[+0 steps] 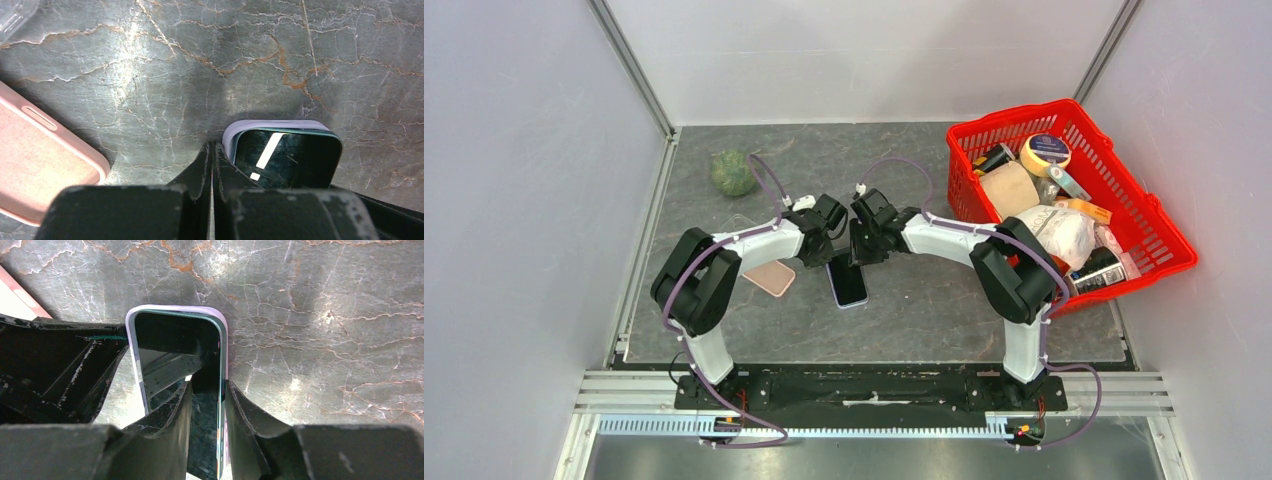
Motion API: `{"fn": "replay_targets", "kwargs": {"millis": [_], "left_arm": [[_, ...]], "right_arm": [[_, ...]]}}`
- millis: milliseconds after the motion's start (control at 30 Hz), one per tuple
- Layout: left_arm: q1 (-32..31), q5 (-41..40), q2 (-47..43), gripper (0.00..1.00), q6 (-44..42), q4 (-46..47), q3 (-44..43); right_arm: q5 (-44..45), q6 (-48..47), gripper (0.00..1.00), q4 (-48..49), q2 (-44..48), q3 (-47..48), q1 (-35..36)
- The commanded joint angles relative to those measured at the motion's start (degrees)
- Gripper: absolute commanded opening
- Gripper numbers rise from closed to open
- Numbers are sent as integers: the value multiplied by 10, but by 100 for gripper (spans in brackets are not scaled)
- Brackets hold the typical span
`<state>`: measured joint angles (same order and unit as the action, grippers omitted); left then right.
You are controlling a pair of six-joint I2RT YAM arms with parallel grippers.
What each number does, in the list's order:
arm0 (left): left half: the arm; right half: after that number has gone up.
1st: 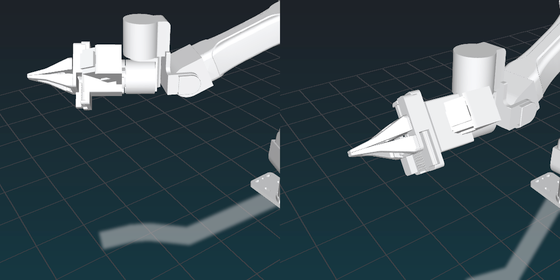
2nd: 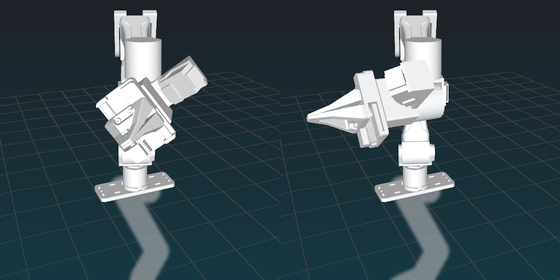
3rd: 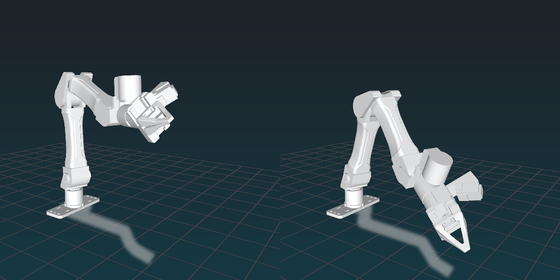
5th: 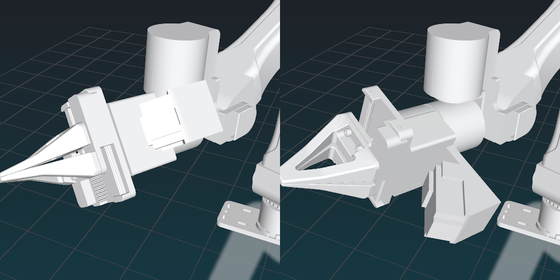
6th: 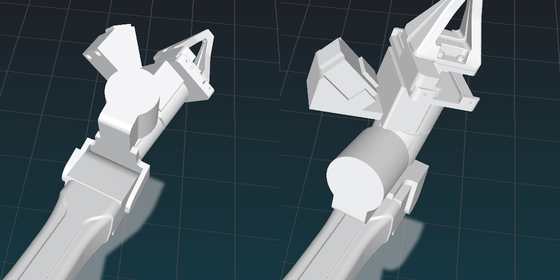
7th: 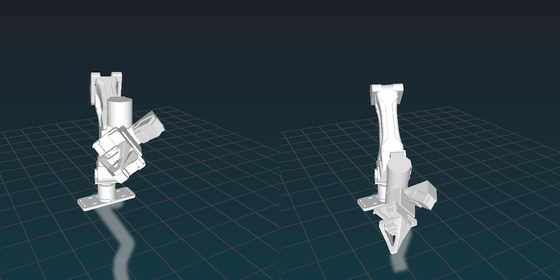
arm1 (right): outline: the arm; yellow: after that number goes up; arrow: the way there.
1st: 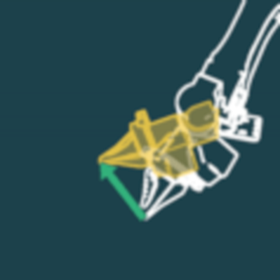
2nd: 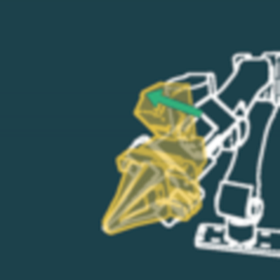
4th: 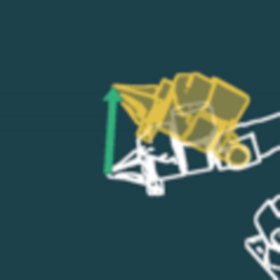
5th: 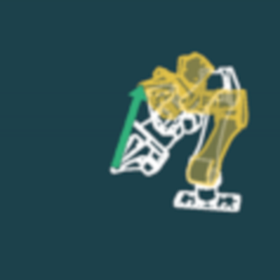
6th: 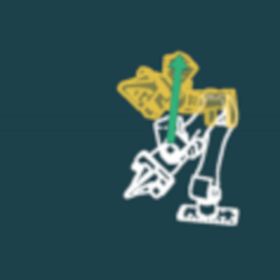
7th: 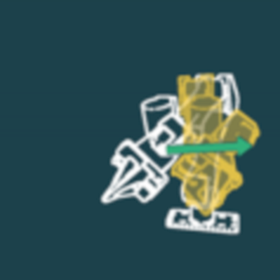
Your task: Put the phone into the phone case
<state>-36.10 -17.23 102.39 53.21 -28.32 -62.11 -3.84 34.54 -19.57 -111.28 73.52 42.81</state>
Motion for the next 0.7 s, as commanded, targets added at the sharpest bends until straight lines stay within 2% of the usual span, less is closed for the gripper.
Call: {"fn": "replay_targets", "kwargs": {"millis": [0, 233, 400, 500, 667], "left_arm": [[1, 28, 34, 2, -6, 48, 1], [1, 36, 35, 2, -12, 56, -6], [1, 37, 27, 2, -16, 51, -3], [1, 39, 7, 2, -18, 48, 11], [0, 53, -34, 2, -23, 44, 51]], "right_arm": [[-6, -11, 37, 12, -23, 20, 28], [-6, -37, 41, -8, -21, 27, 40], [28, -41, 52, -39, 9, 22, 33], [18, -36, 58, -59, 28, 18, 15], [-6, -28, 61, -61, 80, -27, -2]]}}
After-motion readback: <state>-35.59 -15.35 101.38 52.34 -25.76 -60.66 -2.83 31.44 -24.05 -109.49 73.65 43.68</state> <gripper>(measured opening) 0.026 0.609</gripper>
